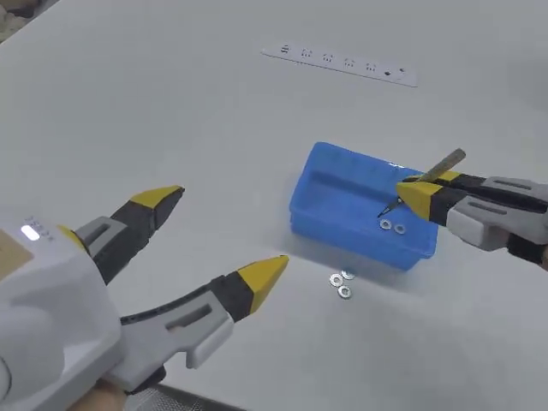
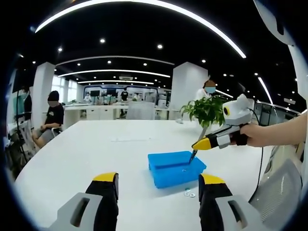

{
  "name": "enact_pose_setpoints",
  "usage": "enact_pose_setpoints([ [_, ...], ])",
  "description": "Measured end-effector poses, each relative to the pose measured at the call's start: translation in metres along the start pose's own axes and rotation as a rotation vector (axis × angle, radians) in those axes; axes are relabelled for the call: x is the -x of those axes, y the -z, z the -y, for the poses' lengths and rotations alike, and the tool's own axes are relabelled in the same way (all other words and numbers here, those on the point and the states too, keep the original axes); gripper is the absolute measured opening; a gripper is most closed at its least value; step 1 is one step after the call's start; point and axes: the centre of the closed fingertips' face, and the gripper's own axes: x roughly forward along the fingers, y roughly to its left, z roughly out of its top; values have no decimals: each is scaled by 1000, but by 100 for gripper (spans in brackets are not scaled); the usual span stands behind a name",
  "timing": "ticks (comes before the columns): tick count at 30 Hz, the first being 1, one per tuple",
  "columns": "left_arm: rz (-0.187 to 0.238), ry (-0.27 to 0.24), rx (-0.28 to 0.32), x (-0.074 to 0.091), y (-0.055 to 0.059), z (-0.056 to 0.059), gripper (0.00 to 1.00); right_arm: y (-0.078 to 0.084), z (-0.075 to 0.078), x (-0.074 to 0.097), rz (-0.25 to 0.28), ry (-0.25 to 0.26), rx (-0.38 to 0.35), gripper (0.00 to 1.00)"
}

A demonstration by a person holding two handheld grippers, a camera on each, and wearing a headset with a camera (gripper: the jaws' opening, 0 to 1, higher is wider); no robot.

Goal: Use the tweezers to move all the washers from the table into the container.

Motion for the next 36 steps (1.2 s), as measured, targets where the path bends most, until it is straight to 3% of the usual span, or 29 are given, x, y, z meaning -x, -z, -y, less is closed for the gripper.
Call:
enact_pose_setpoints([
  [5, -4, 1, -4, 0, 1, 1, 66, 12, -22, -3, -26, -53, 0, 3],
  [11, -5, 5, -4, -1, 0, 4, 65, 49, -27, -14, -97, -68, -45, 3],
  [15, -7, 3, -5, -1, 0, 5, 65, 63, -31, -18, -125, -79, -68, 3],
  [28, -7, 6, -2, -1, -1, 6, 64, 75, -39, -25, -170, -104, -48, 4],
  [36, -8, 6, -3, -1, -1, 5, 64, 74, -45, -26, -179, -123, -23, 4],
])
